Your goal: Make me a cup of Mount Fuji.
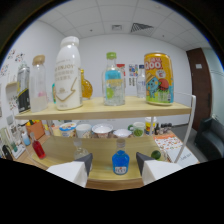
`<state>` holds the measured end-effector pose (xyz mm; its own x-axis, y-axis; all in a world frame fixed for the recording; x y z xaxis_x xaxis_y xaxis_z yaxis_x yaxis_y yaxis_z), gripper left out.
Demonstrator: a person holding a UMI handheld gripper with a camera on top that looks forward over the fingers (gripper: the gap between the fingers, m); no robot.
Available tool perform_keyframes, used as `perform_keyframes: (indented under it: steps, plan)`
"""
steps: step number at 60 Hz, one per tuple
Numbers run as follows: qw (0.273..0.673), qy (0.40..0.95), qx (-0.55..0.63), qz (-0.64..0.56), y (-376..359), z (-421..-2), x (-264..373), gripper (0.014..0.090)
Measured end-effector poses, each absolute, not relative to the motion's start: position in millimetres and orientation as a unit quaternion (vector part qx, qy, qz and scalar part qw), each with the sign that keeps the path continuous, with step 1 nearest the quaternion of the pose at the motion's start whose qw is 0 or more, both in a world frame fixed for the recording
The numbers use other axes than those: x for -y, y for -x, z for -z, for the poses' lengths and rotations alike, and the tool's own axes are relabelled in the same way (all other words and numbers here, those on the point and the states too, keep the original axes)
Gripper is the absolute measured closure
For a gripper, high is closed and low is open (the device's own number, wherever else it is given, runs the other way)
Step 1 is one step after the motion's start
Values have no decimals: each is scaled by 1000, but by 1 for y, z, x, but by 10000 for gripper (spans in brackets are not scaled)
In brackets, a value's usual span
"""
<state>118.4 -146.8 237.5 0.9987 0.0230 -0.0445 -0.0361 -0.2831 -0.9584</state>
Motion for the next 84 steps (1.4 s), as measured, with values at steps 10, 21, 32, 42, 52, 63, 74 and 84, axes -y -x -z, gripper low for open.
perform_keyframes:
  steps: [10, 21, 32, 42, 52, 63, 74, 84]
  plan:
    - [570, 821, -7, -5, -131, -200, 115, 415]
    - [573, 819, -4, 0, -135, -193, 108, 675]
    - [568, 823, 6, -20, -131, -197, 117, 687]
    - [591, 806, 12, -22, -126, -231, 153, 689]
    - [574, 818, 12, -11, -122, -201, 202, 692]
    - [528, 849, 1, 17, -128, -126, 226, 691]
    - [513, 838, 103, 156, -139, -113, 226, 689]
    - [490, 762, 276, 322, -135, -131, 219, 692]
